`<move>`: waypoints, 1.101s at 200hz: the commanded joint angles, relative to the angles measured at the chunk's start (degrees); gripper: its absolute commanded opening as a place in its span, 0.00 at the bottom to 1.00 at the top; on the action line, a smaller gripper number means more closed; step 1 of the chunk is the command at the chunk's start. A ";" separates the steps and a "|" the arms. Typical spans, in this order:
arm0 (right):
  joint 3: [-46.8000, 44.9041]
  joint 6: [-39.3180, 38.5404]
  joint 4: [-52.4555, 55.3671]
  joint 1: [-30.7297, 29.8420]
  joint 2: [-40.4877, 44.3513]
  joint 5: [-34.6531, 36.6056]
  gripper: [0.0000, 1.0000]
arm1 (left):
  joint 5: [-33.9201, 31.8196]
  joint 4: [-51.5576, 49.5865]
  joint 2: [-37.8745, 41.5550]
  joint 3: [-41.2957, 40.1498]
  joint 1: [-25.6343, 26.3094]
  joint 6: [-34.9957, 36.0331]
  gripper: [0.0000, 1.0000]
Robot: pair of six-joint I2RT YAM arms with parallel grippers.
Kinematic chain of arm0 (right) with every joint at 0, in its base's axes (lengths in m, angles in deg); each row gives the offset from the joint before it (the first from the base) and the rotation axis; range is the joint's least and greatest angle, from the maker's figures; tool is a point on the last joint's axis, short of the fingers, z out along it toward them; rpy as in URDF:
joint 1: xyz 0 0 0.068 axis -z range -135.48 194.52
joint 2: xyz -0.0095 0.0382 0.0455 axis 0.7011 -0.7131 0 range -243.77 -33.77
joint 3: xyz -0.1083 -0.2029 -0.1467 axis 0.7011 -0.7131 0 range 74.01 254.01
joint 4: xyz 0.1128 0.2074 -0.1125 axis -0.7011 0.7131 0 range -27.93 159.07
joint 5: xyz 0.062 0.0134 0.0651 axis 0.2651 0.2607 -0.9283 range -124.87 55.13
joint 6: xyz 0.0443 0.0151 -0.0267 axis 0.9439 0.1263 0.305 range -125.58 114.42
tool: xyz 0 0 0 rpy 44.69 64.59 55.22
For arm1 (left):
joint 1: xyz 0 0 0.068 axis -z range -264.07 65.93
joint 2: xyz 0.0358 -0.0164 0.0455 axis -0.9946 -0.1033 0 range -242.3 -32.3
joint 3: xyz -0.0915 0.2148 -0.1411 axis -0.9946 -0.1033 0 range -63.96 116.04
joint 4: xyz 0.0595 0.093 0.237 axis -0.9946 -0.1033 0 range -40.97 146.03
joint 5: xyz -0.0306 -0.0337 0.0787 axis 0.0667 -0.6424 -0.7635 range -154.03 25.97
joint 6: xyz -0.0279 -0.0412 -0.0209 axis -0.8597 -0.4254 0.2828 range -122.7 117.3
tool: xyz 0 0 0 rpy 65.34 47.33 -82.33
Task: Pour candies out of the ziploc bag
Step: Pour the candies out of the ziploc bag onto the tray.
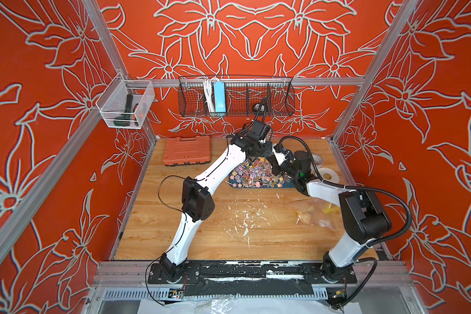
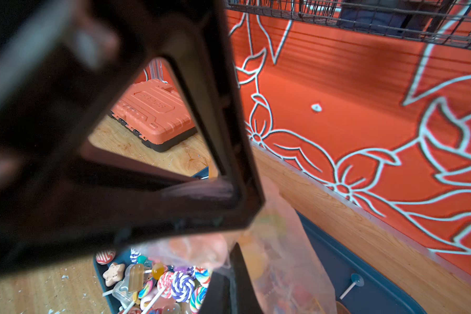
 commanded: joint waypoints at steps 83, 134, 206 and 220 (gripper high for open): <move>0.85 8.12 -9.85 5.43 -2.99 -8.72 0.00 | -1.75 1.97 -0.86 1.28 -1.80 1.01 0.38; 0.58 10.35 -10.99 5.96 -3.27 -11.07 0.00 | -3.78 1.57 0.73 0.94 -2.85 2.81 0.49; -0.94 15.11 -14.07 7.29 -3.19 -12.49 0.00 | -8.56 2.31 7.04 -2.62 -5.94 6.63 0.63; -1.29 16.41 -15.23 7.79 -3.53 -13.03 0.00 | -9.09 2.65 8.43 -3.57 -6.30 7.43 0.65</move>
